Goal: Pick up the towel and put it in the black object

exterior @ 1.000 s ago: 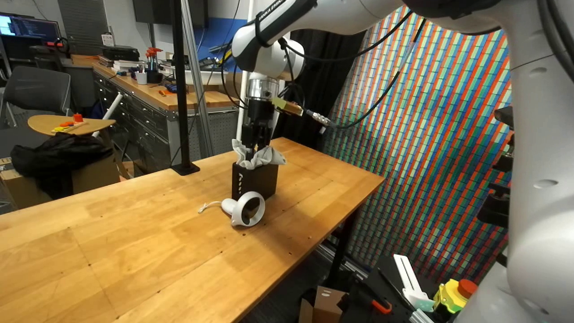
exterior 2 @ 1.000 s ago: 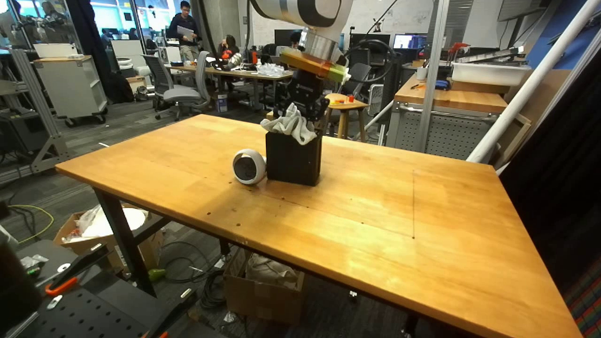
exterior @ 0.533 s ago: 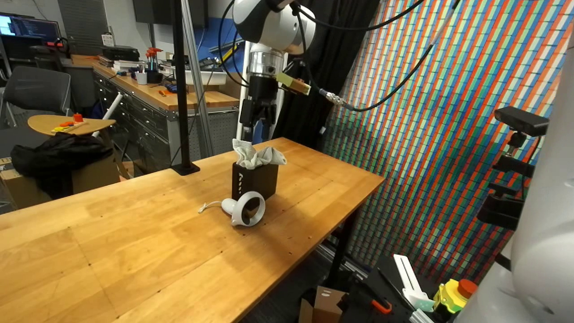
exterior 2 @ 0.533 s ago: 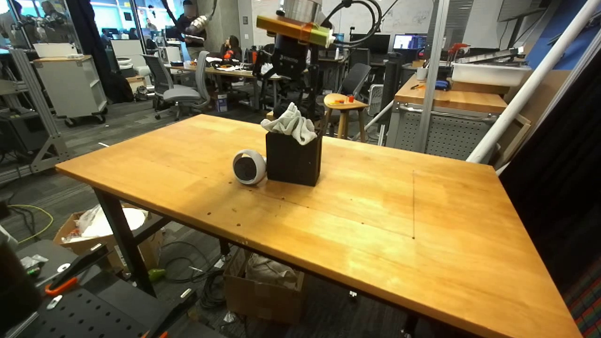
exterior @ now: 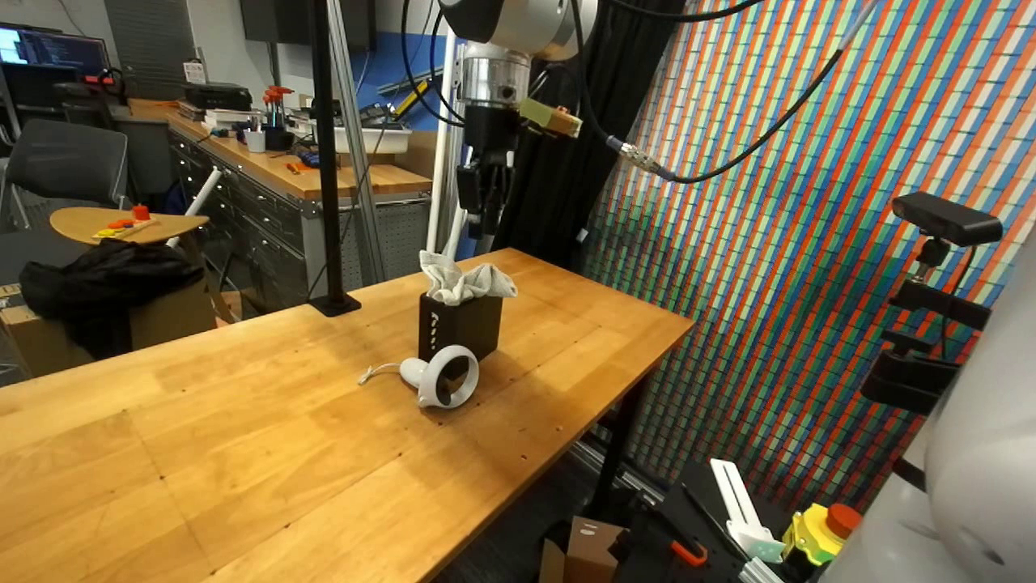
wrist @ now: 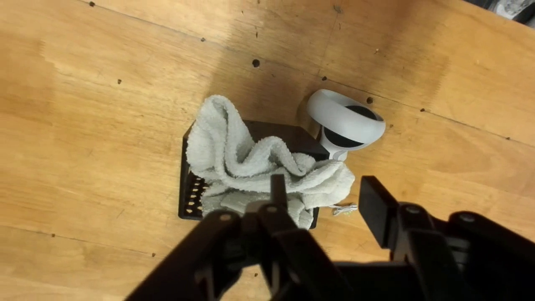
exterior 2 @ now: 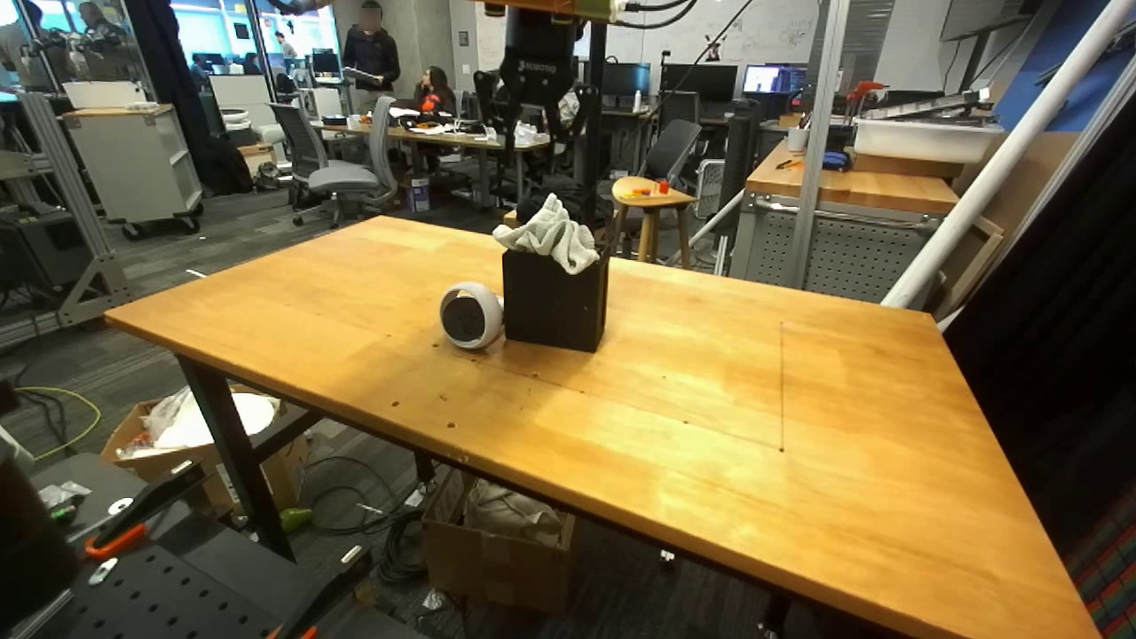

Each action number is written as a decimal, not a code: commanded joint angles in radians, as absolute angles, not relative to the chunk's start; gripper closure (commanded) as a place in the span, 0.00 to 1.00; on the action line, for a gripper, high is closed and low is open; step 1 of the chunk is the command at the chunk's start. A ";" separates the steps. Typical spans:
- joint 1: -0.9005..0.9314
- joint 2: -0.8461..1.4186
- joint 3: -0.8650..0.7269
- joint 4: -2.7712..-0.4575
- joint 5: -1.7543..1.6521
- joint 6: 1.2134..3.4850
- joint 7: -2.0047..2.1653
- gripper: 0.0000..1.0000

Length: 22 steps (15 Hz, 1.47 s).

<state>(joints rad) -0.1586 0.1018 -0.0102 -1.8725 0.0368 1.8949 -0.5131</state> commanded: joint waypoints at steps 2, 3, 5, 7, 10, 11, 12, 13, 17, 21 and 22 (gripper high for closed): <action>-0.136 0.085 -0.032 -1.895 -0.005 1.921 -0.508 0.88; -0.137 0.093 -0.033 -1.893 -0.005 1.921 -0.511 0.95; -0.139 0.107 -0.034 -1.892 0.000 1.925 -0.518 1.00; -0.142 0.125 -0.036 -1.892 0.003 1.932 -0.525 1.00; -0.146 0.156 -0.038 -1.884 0.004 1.936 -0.533 1.00; -0.148 0.166 -0.039 -1.879 0.007 1.936 -0.538 1.00; -0.149 0.178 -0.039 -1.873 0.007 1.937 -0.540 1.00; -0.150 0.193 -0.039 -1.864 0.006 1.936 -0.544 1.00; -0.154 0.243 -0.037 -1.832 0.005 1.933 -0.557 1.00; -0.161 0.299 -0.034 -1.791 0.009 1.925 -0.569 1.00; -0.163 0.313 -0.033 -1.778 0.012 1.923 -0.574 1.00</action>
